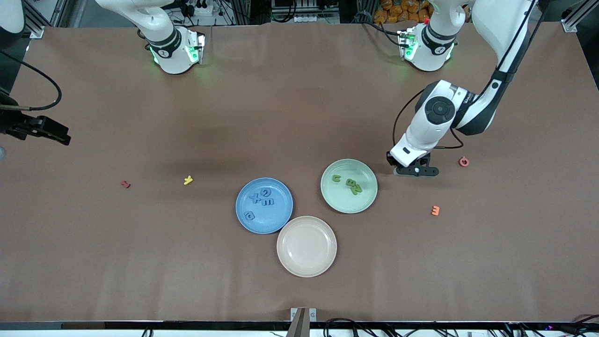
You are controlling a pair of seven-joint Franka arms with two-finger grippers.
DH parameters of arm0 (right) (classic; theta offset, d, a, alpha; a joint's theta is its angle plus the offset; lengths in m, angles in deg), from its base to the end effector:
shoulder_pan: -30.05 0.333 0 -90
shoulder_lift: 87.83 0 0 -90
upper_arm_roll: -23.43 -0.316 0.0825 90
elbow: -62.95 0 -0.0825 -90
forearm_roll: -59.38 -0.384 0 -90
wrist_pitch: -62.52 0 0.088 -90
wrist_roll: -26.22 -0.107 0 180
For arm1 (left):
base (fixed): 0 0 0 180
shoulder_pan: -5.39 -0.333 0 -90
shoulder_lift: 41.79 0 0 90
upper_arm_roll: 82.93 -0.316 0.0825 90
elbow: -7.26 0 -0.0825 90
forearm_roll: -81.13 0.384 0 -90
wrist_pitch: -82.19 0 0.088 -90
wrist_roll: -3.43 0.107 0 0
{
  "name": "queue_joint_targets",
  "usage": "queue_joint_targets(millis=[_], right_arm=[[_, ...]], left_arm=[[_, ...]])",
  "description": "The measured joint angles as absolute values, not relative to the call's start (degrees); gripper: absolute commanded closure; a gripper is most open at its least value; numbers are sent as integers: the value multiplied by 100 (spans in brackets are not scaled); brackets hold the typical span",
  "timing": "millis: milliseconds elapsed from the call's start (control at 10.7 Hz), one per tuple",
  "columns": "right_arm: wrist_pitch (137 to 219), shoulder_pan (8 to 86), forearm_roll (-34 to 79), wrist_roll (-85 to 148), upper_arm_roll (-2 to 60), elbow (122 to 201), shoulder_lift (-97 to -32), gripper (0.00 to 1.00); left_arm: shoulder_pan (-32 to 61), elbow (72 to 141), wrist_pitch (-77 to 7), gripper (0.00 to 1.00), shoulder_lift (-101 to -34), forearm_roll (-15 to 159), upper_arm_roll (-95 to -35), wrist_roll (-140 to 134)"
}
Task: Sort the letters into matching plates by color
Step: 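Carry the green d to the green plate and open the left gripper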
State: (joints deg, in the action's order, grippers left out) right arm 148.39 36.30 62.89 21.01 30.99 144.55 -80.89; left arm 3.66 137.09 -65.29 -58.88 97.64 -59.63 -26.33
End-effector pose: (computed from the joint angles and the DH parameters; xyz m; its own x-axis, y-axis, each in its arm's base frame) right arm 0.5843 -0.0152 0.6189 0.9924 -0.1174 -0.0381 -0.1140 -0.9902 0.0809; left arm 0.5010 -0.2053 0.2412 0.9951 -0.0793 0.0594 -0.0781 -0.9967 -0.0214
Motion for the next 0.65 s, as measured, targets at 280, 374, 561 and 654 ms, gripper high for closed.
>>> queue_joint_targets(millis=[280, 374, 561, 654], right_arm=[[14842, 3630, 6289, 2101, 3098, 14455, -8089, 0], [14844, 3630, 6289, 2101, 3098, 14455, -8089, 0], [14855, 3630, 6289, 2101, 3097, 14455, -8089, 0], [14859, 3630, 6289, 2101, 3096, 14455, -8089, 0]], left_arm=[[499, 13282, -6306, 100, -5953, 9764, -5721, -3014], [612, 13126, -6305, 100, -6076, 9764, -5712, -3159], [861, 12683, -6305, 100, -6482, 9764, -5708, -3479], [972, 12424, -6305, 100, -6710, 9764, -5708, -3617]])
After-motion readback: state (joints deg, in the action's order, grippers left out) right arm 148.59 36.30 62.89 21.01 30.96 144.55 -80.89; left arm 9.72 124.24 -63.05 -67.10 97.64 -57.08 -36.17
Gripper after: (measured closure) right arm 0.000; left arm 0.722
